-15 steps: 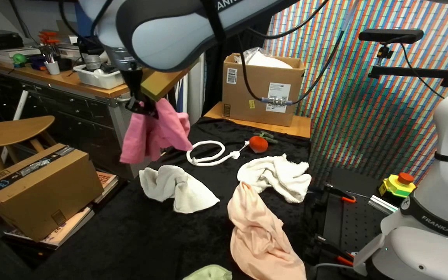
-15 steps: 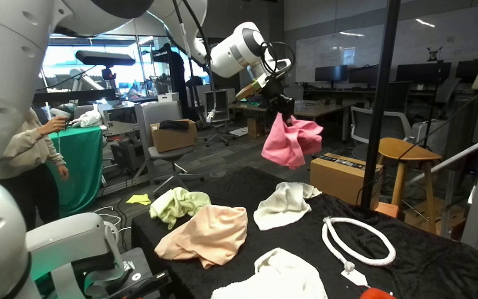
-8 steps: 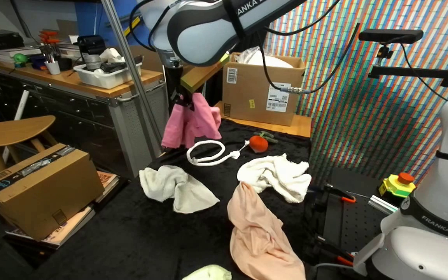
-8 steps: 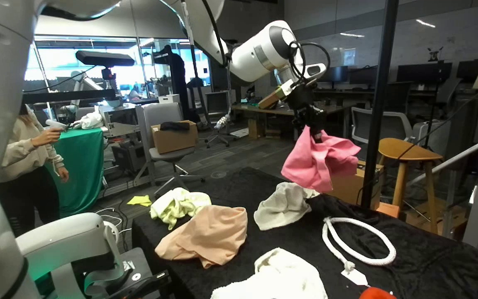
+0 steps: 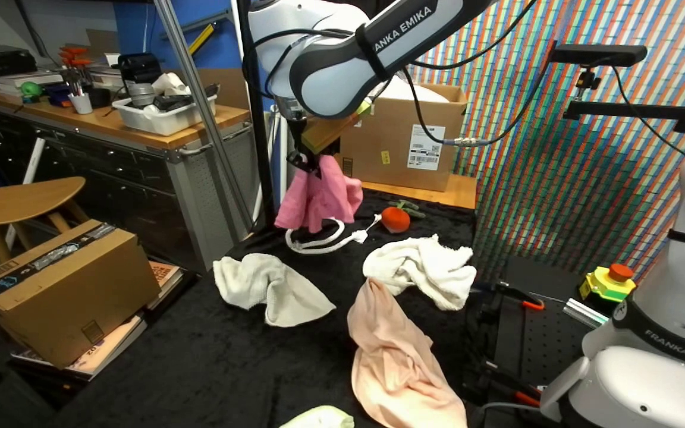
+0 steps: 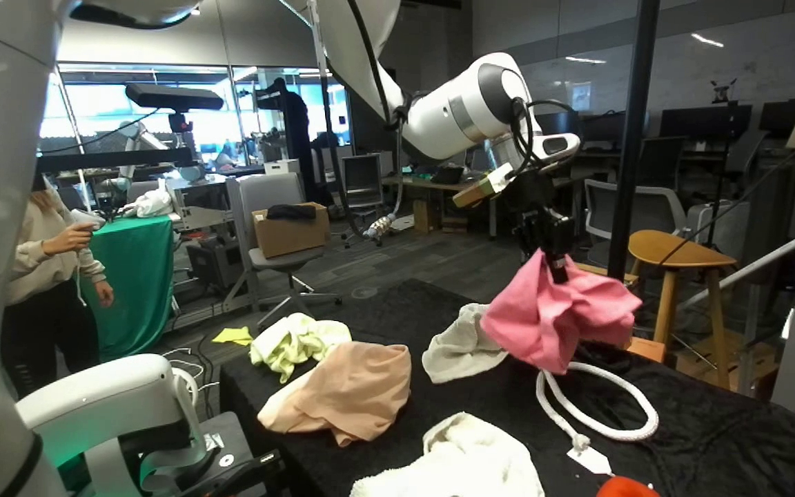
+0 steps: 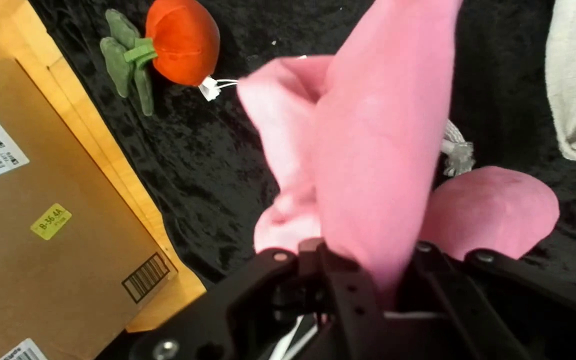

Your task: Pile up all the objects on the black table

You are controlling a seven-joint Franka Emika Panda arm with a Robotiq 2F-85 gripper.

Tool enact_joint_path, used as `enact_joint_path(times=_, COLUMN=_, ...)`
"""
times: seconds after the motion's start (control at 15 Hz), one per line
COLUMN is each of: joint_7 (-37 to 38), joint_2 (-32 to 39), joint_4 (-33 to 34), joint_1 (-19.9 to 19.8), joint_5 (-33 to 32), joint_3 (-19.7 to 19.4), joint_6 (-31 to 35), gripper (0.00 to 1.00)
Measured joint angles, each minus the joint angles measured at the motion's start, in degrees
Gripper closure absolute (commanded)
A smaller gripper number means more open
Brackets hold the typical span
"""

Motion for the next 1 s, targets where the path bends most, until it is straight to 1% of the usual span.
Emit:
enact_joint_path(times=0.13, joint_7=0.69, joint_2=-0.01, joint_4=-0.86, joint_1=-0.77, joint_5=0.00, joint_3=-0.01, joint_6=0.22, gripper=0.32)
enact_joint_path(times=0.33, joint_7=1.45, joint_2=-0.06, joint_4=-2.08, joint_1=-1.84, joint_5=0.00, joint_3=-0.05, joint_6=0.47, gripper=0.08)
enact_joint_path(times=0.4, joint_7=1.72, joint_2=-0.11, joint_4=-2.52, joint_1=-2.22, joint_5=0.00, joint_3=-0.09, joint_6=0.63, gripper=0.02)
enact_joint_path(times=0.47, joint_7=1.96, joint_2=-0.21, joint_4=-3.07, joint_1=-2.69, joint_5=0.00, joint_3=-0.14, joint_6=0.89, gripper=0.00)
enact_joint_path(times=0.67, joint_7=2.76, joint_2=-0.95, joint_4=-6.08, joint_1=-4.53, joint_5=0.11, joint_3=-0.49, joint_6=2.22, gripper=0.00)
enact_joint_path(times=1.0, joint_7=3.61, joint_2=-2.69, joint_4=-14.72, joint_1=-8.74, joint_5=2.07, joint_3=-1.35, joint_6=7.48, gripper=0.01)
